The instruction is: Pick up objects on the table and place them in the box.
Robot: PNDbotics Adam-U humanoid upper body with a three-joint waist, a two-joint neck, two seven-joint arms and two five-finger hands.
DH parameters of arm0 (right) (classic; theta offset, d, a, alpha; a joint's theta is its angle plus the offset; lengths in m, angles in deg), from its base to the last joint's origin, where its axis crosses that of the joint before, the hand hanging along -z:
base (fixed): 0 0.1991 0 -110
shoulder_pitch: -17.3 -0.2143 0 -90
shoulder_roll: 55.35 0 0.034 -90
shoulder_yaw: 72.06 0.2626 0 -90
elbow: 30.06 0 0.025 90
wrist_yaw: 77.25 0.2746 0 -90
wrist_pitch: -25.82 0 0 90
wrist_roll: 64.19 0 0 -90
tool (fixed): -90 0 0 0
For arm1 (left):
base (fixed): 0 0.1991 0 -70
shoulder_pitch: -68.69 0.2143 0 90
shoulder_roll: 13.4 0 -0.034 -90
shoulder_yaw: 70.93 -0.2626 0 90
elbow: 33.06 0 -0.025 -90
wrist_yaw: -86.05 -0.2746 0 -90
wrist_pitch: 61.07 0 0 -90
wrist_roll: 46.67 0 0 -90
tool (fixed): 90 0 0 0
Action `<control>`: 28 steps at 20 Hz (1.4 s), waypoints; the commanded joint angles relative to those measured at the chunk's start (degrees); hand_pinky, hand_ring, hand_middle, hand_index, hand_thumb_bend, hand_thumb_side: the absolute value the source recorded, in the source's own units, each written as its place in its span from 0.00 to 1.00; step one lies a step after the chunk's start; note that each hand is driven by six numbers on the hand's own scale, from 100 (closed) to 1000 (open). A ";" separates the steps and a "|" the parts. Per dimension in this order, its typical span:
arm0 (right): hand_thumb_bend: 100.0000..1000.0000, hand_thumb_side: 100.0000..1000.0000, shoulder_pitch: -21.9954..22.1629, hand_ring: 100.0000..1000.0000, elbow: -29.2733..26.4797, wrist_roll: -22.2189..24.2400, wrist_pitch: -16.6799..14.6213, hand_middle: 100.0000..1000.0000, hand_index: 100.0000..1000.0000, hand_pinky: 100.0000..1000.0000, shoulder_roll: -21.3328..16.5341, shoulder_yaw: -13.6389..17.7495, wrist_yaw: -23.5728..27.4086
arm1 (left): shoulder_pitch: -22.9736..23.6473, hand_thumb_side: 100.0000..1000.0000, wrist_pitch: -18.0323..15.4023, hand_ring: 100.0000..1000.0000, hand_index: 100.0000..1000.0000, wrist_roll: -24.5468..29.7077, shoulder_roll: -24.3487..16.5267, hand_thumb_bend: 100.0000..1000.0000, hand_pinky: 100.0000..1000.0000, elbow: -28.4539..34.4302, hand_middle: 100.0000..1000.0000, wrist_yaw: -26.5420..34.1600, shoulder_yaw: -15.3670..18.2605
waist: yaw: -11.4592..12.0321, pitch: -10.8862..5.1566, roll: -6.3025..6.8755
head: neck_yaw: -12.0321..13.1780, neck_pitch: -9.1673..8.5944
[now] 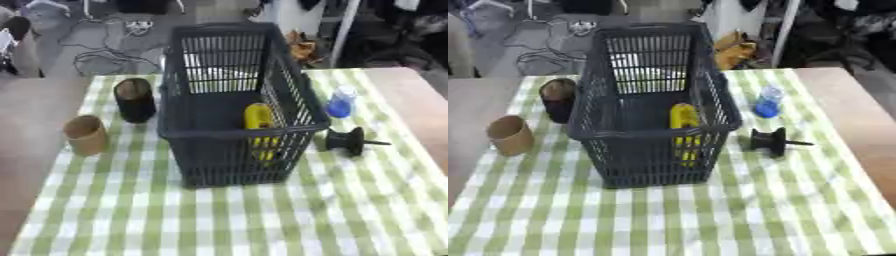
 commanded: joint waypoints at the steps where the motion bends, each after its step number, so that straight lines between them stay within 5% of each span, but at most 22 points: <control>1: 0.02 0.71 -0.59 0.73 -0.21 0.01 -0.04 0.71 0.96 0.57 -1.52 0.73 -0.11 | -0.89 0.60 0.15 0.44 0.86 0.54 -1.58 0.88 0.66 1.26 0.17 -0.78 0.47 | -0.01 -0.05 -0.84 | -0.02 0.27; 15: 0.02 0.71 -0.83 0.73 -0.08 0.32 0.01 0.71 0.96 0.57 -1.92 0.46 -0.15 | 3.46 0.68 -0.59 0.46 0.88 12.94 -16.01 1.00 0.70 -5.52 0.17 -13.20 -6.65 | -0.53 -0.09 -0.16 | -0.24 0.27; 18: 0.02 0.71 -1.10 0.73 -0.13 0.39 -0.01 0.71 0.96 0.57 -2.00 0.37 -0.13 | 5.52 0.73 -2.52 0.52 0.90 15.78 -17.68 1.00 0.72 -8.40 0.28 -16.04 -8.86 | -0.85 0.00 -0.03 | -0.17 0.27; 28: 0.02 0.71 -1.38 0.73 -0.03 0.79 0.04 0.71 0.96 0.57 -1.84 0.02 0.03 | 5.07 0.73 -12.17 0.57 0.83 25.61 -18.25 1.00 0.73 -21.86 0.27 -25.87 -17.84 | -1.53 -0.15 0.11 | 0.03 0.27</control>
